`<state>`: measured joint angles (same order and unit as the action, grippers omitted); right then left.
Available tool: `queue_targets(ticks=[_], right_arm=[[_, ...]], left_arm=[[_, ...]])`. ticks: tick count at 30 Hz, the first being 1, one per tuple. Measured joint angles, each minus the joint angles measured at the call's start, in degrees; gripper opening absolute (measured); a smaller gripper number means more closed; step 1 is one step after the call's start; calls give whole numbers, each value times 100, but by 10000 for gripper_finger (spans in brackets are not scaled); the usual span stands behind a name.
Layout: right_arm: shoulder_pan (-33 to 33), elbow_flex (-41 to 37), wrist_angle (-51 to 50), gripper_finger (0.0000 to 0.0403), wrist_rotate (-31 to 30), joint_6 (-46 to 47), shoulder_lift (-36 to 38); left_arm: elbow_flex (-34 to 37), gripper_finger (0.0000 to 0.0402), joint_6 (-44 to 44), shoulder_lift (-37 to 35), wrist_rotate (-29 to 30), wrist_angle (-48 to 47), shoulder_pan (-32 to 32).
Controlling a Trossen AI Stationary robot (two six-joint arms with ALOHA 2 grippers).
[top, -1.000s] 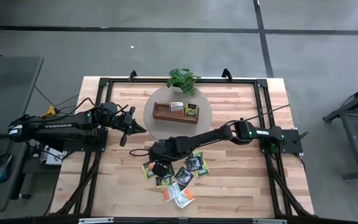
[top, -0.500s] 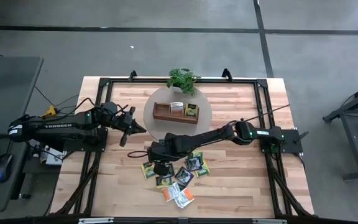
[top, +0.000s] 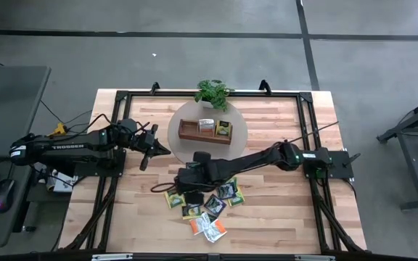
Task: Pick & Place Tea
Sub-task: Put the top white tea bag into the middle section of the wooden organizer
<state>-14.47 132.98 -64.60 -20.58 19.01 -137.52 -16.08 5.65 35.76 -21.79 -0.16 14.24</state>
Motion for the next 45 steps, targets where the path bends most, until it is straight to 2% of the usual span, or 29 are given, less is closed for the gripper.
queue_targets(ticks=[14,24,30,45], right_arm=[[-72,-34,-2077,0,-1510,44,392],[58,-37,-2530,0,-2329,35,392],[256,-316,-2392,0,-2604,-290,403],[939,-1025,-812,0,-3158,-2031,401]], left_arm=[[-2,0,0,-1,-1,-1,0],[0,0,0,1,-1,-1,0],[0,0,0,-1,-1,-1,0],[-1,0,0,0,-1,-1,0]])
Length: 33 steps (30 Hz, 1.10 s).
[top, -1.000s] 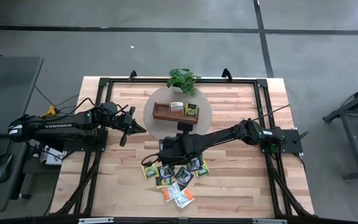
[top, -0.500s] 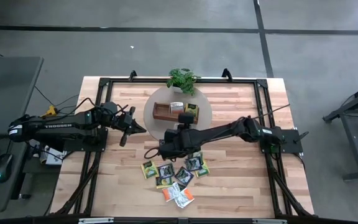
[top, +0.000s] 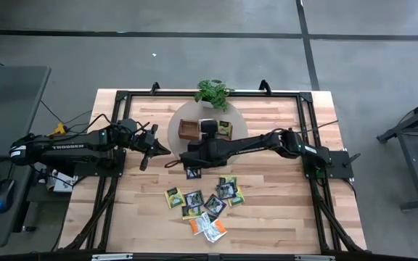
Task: Pick & Place Tea
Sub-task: Put the top white tea bag into the middle section of the wooden organizer
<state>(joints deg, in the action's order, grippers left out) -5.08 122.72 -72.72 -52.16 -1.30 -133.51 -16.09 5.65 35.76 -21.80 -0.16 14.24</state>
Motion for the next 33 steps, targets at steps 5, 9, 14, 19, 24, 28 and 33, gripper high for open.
queue_targets(ticks=[5,9,14,19,24,28,33], right_arm=[[168,-108,424,0,-119,-532,1],[330,-259,692,0,-20,-866,0],[510,-417,917,0,-132,-1125,0],[636,-551,1229,0,-134,-1272,-4],[711,-708,1530,0,50,-1416,-4],[738,-750,1570,0,133,-1412,-10],[790,-748,1606,0,164,-1374,-11]], left_arm=[[0,0,0,-1,0,0,0],[0,0,0,0,0,-2,0],[-1,0,0,-2,0,0,0],[1,0,0,0,0,0,0],[-1,0,0,0,0,-2,0],[0,0,0,-2,0,-2,0],[1,0,0,-2,0,0,0]])
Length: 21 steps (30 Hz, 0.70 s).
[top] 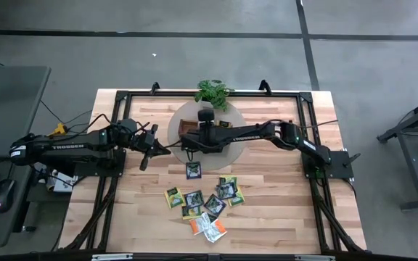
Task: Pick & Place Tea
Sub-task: Put the top white tea bag into the middle section of the wooden organizer
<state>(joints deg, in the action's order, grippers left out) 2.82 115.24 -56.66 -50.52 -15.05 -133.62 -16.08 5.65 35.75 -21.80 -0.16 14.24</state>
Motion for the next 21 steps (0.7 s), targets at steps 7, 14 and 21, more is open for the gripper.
queue_targets(ticks=[7,14,21], right_arm=[[60,1,-11,0,147,163,0],[97,4,-42,0,305,258,0],[118,4,-44,0,402,249,-20]], left_arm=[[0,0,0,1,0,-1,0],[-1,0,0,1,0,0,0],[-2,0,0,1,0,0,0]])
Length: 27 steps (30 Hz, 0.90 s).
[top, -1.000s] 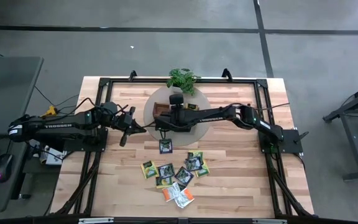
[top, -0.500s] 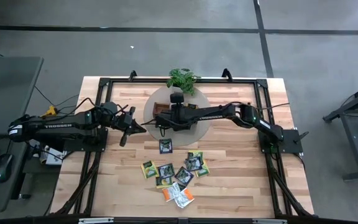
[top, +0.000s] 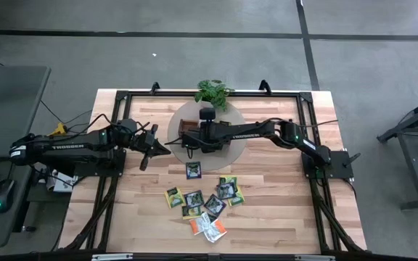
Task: Pick & Place Tea
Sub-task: Put the top white tea bag into the middle section of the wooden organizer
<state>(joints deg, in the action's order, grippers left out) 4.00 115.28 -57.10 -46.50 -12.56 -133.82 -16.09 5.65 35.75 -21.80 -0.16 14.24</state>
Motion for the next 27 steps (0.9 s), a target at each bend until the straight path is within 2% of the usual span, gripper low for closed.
queue_targets(ticks=[16,22,27], right_arm=[[56,2,7,0,9,-202,0],[56,2,54,1,201,-318,0],[58,2,66,14,238,-349,0]], left_arm=[[0,0,0,-1,1,0,0],[2,0,0,1,0,0,0],[2,0,0,-1,0,-2,0]])
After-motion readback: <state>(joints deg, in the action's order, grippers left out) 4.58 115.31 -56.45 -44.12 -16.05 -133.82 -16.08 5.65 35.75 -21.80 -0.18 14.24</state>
